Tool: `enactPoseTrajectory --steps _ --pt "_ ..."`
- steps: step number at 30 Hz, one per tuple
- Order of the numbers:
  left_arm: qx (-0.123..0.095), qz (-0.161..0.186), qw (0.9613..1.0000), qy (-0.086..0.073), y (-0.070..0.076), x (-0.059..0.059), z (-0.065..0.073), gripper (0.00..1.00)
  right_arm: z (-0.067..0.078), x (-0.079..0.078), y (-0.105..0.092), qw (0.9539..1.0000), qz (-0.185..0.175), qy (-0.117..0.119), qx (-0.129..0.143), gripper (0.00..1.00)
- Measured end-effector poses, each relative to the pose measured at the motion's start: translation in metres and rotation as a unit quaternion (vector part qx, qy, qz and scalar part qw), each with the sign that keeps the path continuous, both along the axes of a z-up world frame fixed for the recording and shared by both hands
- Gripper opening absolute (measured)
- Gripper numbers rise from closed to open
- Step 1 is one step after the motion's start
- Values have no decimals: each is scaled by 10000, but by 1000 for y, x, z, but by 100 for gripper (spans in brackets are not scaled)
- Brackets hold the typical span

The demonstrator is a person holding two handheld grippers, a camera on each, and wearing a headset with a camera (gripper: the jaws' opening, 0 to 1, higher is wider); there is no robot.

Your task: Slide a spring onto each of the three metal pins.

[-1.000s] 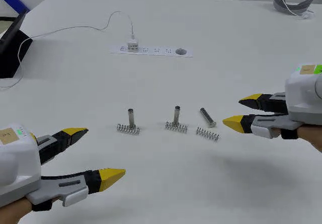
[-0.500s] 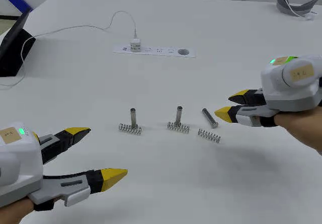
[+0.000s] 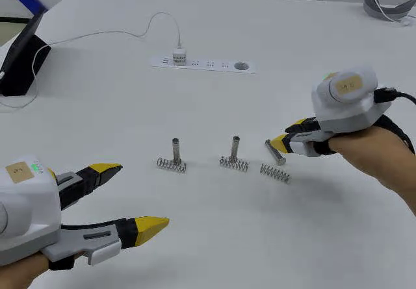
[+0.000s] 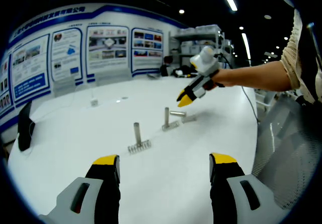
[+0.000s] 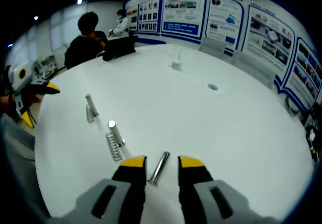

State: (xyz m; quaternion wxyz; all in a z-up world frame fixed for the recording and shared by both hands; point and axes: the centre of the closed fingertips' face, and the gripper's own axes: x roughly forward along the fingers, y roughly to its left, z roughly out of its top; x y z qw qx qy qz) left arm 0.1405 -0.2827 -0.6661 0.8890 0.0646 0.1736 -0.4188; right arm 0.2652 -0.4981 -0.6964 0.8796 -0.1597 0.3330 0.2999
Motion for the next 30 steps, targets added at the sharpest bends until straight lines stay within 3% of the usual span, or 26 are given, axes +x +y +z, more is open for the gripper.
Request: enactPoseTrajectory --steps 15,30 --pt "-4 89 9999 54 5 -2 -3 72 -29 15 3 9985 -244 451 -184 19" --pt "-10 140 9999 100 5 -4 -6 72 -40 17 4 9962 -409 747 -170 12"
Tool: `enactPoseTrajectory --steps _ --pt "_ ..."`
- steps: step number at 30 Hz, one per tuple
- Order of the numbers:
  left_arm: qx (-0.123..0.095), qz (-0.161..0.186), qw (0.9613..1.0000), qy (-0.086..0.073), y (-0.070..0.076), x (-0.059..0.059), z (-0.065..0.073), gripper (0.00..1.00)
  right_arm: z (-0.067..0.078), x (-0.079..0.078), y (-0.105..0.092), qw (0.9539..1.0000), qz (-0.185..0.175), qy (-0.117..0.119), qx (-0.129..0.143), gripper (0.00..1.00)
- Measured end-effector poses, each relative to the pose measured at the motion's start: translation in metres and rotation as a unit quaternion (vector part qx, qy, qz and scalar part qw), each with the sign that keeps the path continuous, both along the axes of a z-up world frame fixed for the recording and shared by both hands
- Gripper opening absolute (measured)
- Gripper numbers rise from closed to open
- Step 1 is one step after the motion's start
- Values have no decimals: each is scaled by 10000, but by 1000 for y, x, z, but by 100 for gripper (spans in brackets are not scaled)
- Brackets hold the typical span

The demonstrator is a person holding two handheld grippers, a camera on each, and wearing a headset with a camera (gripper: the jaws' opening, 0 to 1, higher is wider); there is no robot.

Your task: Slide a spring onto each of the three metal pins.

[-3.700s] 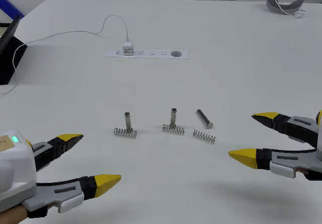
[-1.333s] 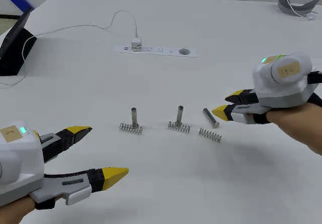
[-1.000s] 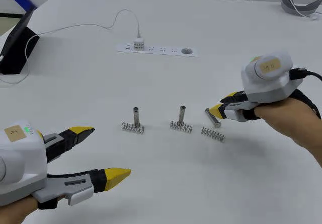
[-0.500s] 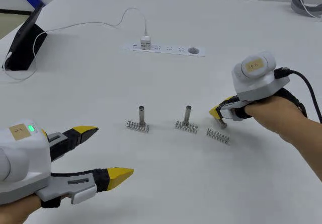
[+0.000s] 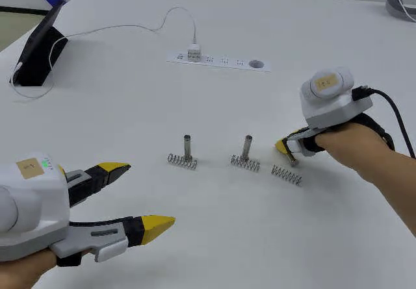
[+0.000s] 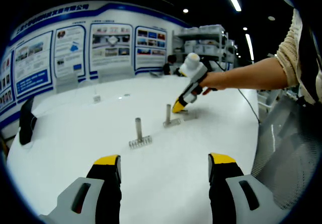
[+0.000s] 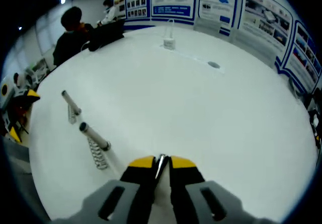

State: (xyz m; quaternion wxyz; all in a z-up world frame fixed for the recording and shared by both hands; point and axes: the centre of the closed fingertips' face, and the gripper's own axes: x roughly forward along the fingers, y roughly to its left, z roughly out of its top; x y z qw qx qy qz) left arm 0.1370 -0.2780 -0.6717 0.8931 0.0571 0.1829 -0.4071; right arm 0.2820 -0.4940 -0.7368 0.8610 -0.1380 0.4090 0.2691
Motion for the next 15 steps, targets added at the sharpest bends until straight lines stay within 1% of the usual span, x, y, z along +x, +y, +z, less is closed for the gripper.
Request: enactPoseTrajectory --steps 8,12,14,15 --pt "-25 51 10000 24 3 0 -2 71 -2 0 1 10000 17 93 -24 12" --pt "-36 58 10000 34 2 -1 -2 71 -2 -1 1 9997 -40 226 -3 11" --pt "-41 56 10000 38 2 -1 -3 71 -2 -1 1 9996 -10 274 -51 10" --pt "-41 54 10000 44 2 -1 -3 71 -2 -1 2 9995 45 299 -117 10"
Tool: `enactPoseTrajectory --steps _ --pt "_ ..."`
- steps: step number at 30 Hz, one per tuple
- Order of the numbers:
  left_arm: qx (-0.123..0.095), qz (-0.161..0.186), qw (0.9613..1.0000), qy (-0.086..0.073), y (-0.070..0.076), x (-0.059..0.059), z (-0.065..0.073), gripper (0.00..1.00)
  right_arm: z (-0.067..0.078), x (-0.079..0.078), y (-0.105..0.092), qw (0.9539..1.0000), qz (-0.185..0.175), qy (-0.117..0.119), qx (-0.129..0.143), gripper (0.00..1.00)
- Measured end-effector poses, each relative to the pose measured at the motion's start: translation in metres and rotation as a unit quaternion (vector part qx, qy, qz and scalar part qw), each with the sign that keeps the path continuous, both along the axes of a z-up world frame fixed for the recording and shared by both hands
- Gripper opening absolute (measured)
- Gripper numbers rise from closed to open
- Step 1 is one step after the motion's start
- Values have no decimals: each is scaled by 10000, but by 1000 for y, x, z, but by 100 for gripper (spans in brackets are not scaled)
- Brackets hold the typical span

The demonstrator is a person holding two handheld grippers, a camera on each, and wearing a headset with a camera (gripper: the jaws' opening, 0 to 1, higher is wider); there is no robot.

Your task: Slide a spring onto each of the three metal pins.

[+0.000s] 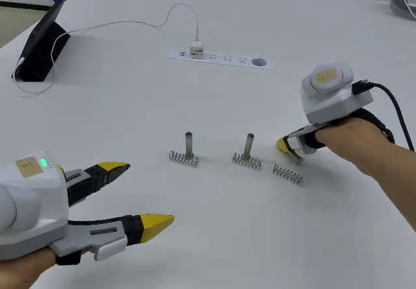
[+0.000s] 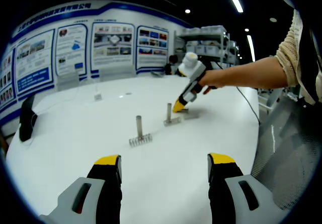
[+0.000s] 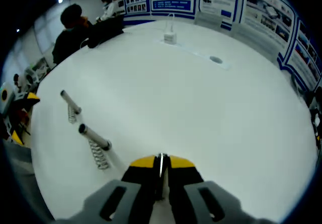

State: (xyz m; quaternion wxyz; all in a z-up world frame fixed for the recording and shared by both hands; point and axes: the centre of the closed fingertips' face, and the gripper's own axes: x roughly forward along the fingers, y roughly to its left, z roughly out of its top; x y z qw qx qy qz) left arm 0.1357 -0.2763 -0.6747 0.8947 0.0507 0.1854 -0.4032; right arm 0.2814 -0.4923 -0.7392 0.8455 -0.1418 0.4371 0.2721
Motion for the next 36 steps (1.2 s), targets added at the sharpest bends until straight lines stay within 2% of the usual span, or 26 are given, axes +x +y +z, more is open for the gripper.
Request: enactPoseTrajectory --steps 7,12,16,19,22,26,30,36 --pt "-13 -10 10000 26 0 0 -2 70 -1 0 2 9995 36 169 -259 10" --pt "-19 -47 10000 28 -3 1 -2 70 -1 -1 0 9991 -23 249 -341 9" --pt "-5 -79 10000 14 -4 1 -1 70 -1 0 0 9989 61 261 -374 10" --pt "3 -91 10000 -13 -5 1 1 69 -1 -1 -1 9995 -119 190 -227 9" --pt "-7 -84 10000 -41 -4 1 3 69 0 -1 -2 9997 -228 -15 -95 9" --pt "-20 -88 9999 -66 -4 1 7 69 0 -1 -2 9996 -278 -47 21 9" --pt "-53 -66 9999 -122 -2 2 11 69 10 -3 -1 9993 -296 -220 114 9" --pt "-71 -61 9998 -150 -3 2 13 69 20 -10 -2 9991 -280 -289 166 9"
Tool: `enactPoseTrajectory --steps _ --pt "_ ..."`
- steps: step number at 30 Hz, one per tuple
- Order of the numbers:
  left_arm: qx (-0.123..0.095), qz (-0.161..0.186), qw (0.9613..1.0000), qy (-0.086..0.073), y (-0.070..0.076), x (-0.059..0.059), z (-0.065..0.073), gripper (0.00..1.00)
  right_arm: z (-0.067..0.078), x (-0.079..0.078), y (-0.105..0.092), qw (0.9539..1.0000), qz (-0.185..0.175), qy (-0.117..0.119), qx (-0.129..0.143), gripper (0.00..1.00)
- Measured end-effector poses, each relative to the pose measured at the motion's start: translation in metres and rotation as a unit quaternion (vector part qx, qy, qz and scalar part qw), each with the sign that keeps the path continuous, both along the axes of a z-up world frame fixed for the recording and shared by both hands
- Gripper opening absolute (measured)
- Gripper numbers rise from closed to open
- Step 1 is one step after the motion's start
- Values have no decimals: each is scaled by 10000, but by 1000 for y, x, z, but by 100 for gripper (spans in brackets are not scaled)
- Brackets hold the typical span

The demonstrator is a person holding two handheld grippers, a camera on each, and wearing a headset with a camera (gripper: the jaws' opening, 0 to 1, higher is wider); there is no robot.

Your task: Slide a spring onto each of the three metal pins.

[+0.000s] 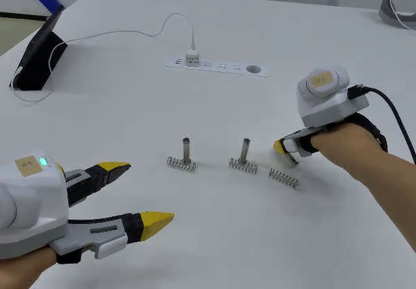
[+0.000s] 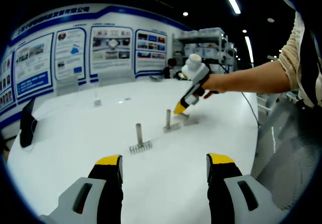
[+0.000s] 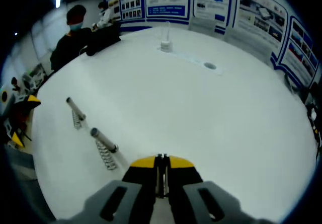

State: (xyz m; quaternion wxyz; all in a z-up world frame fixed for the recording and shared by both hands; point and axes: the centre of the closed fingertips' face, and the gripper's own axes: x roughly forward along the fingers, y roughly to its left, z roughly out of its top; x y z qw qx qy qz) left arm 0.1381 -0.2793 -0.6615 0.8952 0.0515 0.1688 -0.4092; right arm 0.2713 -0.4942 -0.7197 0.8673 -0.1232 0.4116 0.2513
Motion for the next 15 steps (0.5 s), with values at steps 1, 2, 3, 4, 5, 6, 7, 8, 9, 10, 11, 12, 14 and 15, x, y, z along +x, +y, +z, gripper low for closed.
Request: enactPoseTrajectory --steps 1,2,3,4,5,6,7,8,9,10,11,12,14,15 --pt "-11 -13 10000 -8 -1 0 1 69 2 -2 0 10000 -5 -20 7 9" --pt "-6 -25 10000 -12 -2 -1 1 69 5 -3 -1 10000 -1 -51 8 9" --pt "9 -39 10000 -14 -3 -1 1 69 7 -3 -1 10000 -3 -82 15 9" --pt "23 -57 10000 -17 -4 -1 1 69 10 -4 -1 9999 0 -108 27 9" --pt "26 -67 10000 -19 -4 -2 1 69 11 -5 -1 9999 3 -130 31 9" --pt "26 -79 10000 -25 -5 -2 1 69 14 -6 -1 9998 8 -171 30 9" --pt "25 -86 10000 -29 -5 -2 2 69 15 -7 -1 9998 11 -191 35 9" --pt "26 -93 9999 -34 -5 -2 3 69 17 -8 -1 9998 12 -206 43 9" --pt "35 -102 9999 -43 -6 -2 3 69 19 -8 -1 9997 19 -250 64 9" --pt "42 -109 9999 -48 -6 -2 4 69 21 -9 -1 9996 12 -265 67 9" --pt "46 -118 9999 -58 -6 -2 5 69 23 -9 -1 9995 15 -298 76 9" --pt "47 -123 9999 -67 -6 -2 5 69 24 -10 0 9995 19 -310 83 9" --pt "48 -137 9999 -86 -6 -2 7 69 27 -11 0 9994 28 -343 101 9" --pt "53 -142 9998 -92 -7 -2 7 69 27 -12 0 9993 33 -349 106 9"
